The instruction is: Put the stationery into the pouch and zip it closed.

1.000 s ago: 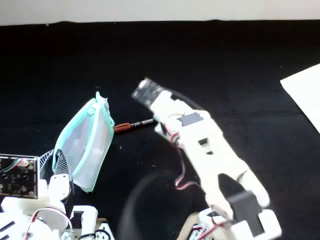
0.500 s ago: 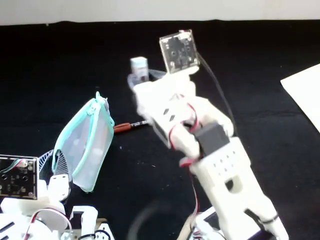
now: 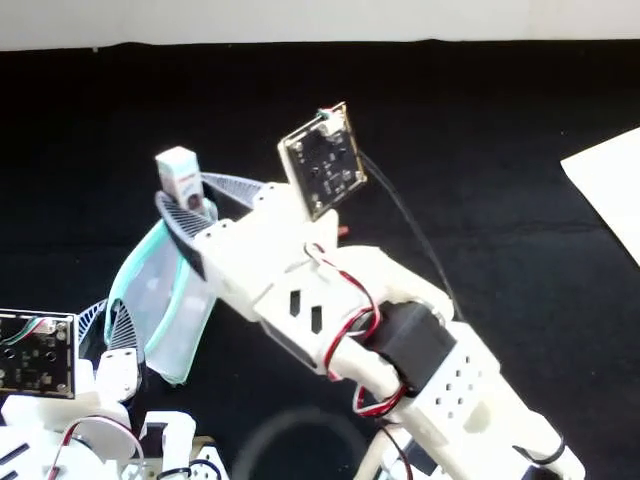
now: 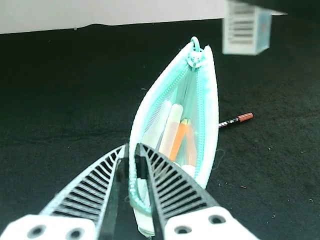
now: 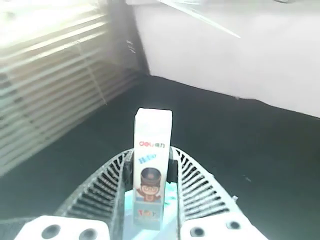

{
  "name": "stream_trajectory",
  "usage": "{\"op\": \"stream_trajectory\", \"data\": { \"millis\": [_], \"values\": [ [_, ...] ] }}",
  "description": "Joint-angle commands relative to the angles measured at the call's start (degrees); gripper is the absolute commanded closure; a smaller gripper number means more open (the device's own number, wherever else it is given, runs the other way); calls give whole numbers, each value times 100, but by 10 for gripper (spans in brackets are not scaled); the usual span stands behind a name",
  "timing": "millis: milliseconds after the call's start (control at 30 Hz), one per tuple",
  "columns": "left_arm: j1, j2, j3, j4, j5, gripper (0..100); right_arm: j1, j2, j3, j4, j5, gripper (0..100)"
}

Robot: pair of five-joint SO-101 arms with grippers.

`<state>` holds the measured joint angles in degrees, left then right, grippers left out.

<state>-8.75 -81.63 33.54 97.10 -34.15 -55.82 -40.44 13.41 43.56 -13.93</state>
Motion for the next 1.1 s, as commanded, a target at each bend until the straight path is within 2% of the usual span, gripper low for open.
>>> {"op": "stream_trajectory", "data": {
  "millis": [0,200,333,733,1067],
  "values": [
    [-110,110,760,343,-26,994,-233,119,-233,-409,-53,992],
    [-110,110,760,343,-26,994,-558,418,154,-734,-88,992],
    [-110,110,760,343,-26,994,-514,479,848,-1121,-53,992],
    [-101,110,760,334,-26,994,-259,479,2141,-1147,237,992],
    [-101,110,760,334,-26,994,-277,479,3275,-1965,642,971]
  ]
}}
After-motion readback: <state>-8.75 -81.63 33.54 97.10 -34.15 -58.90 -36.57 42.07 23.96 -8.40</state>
